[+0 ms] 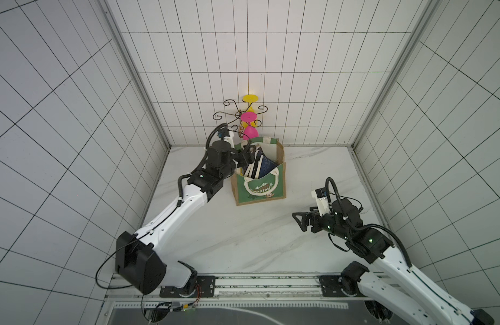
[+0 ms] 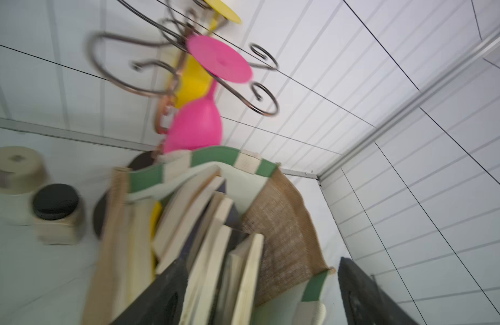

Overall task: Put the books into the canvas bag
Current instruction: Place the book in the canvas bag, then reset both arms

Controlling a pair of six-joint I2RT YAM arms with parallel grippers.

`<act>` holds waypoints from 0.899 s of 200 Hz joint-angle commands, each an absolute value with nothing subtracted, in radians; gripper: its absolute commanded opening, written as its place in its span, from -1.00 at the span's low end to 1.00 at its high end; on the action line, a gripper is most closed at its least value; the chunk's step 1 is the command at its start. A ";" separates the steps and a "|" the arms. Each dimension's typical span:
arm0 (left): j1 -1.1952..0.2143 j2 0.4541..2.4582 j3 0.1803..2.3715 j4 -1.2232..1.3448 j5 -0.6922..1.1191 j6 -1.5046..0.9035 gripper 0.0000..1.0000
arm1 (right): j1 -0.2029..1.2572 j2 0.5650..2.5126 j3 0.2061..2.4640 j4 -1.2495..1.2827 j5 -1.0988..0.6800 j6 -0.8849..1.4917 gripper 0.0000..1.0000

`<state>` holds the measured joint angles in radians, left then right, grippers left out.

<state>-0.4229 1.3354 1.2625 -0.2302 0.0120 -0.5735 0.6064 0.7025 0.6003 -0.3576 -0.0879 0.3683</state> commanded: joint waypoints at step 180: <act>-0.366 1.374 0.427 0.504 -1.006 -0.200 0.94 | 0.368 1.205 0.297 0.755 0.720 -0.055 0.98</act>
<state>-0.3866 1.3178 0.5034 0.0757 -1.0096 -0.3817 0.4011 1.1419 0.4351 0.3145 0.5961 0.1112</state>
